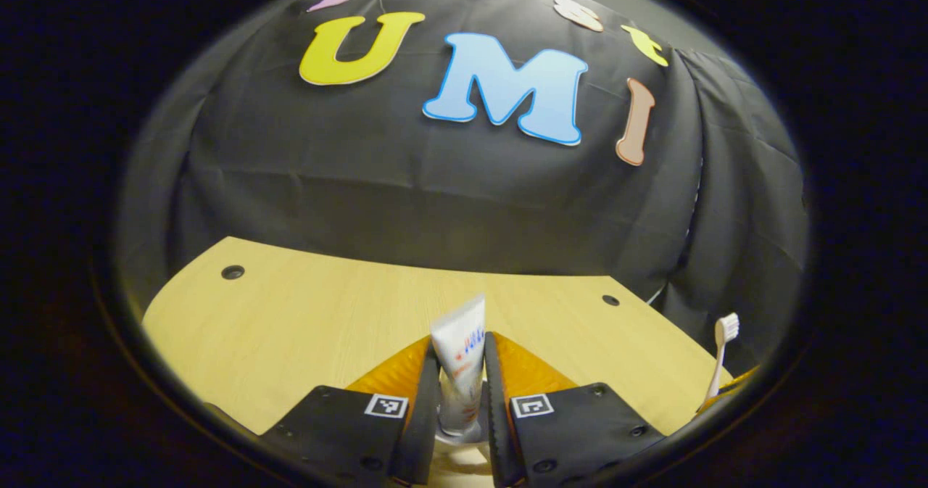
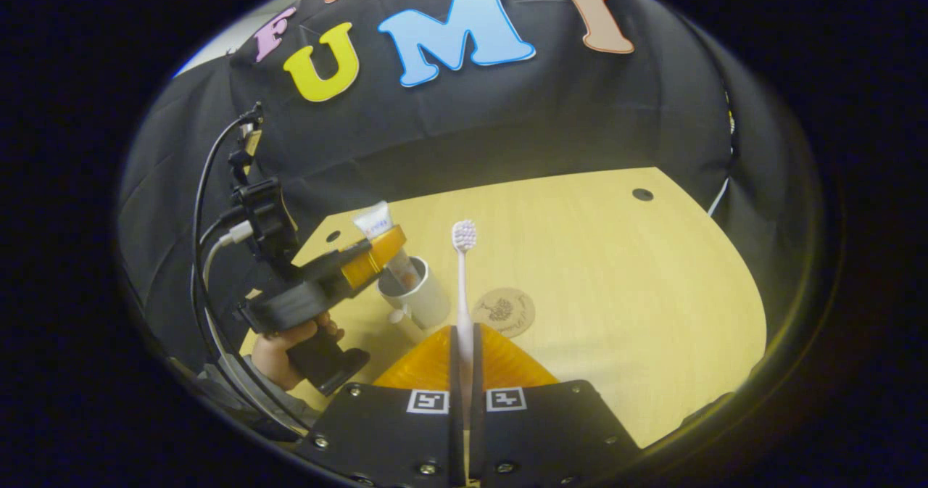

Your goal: Put the toothbrush and toothpaste on the desktop into the cup, then pick up the cup and place it on the coaster on the desktop.

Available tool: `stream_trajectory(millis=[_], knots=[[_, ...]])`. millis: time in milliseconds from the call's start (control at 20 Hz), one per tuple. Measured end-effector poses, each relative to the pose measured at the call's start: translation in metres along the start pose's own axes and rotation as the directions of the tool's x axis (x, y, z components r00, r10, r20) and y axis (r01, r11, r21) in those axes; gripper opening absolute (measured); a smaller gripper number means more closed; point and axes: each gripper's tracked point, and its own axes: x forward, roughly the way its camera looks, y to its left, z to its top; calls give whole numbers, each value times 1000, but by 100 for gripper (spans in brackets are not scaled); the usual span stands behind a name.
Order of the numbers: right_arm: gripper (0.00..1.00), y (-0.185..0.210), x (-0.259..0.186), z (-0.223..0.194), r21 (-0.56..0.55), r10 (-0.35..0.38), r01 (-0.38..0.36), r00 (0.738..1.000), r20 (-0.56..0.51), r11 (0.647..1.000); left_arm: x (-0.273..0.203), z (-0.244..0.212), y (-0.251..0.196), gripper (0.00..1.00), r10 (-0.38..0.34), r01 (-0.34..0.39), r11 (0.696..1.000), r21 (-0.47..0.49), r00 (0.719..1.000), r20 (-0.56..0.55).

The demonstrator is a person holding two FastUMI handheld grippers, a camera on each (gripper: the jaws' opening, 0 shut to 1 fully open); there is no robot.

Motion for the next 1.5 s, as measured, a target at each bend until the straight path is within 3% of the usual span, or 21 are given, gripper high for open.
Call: stream_trajectory(millis=[150,200,350,550,600,800,1000,1150,1200,1250,1500], knots=[[5,7,4,12,-17,23,-23,999,22,1000,-5,6,-7,45,-15,15,1000,16,1000,17],[5,11,5,18,-30,36,-34,999,39,999,-9,3,-9,63,-20,20,1000,9,1000,9],[5,17,13,37,-46,67,-63,995,74,997,-25,-4,-7,89,-11,11,1000,-20,1000,-15],[1,34,28,66,-51,132,-126,984,123,991,-61,-12,-2,93,14,-14,1000,-12,999,-32],[4,40,31,73,-55,154,-148,979,137,987,-69,-12,2,92,24,-24,1000,-4,999,-33],[4,78,42,102,-84,276,-264,939,207,961,-101,-18,20,93,76,-76,997,-13,996,-51],[4,104,60,113,-123,334,-313,916,222,942,-118,-35,39,93,119,-123,991,-55,989,-83],[0,118,82,116,-154,352,-324,911,217,933,-127,-53,48,93,147,-157,984,-80,982,-117],[4,120,89,116,-170,350,-318,912,214,933,-130,-57,51,93,154,-166,982,-87,980,-129],[0,121,96,116,-187,344,-308,914,213,933,-134,-62,51,93,160,-174,980,-95,977,-142],[4,119,134,111,-224,308,-263,931,197,938,-141,-73,60,93,195,-222,965,-144,964,-180]])
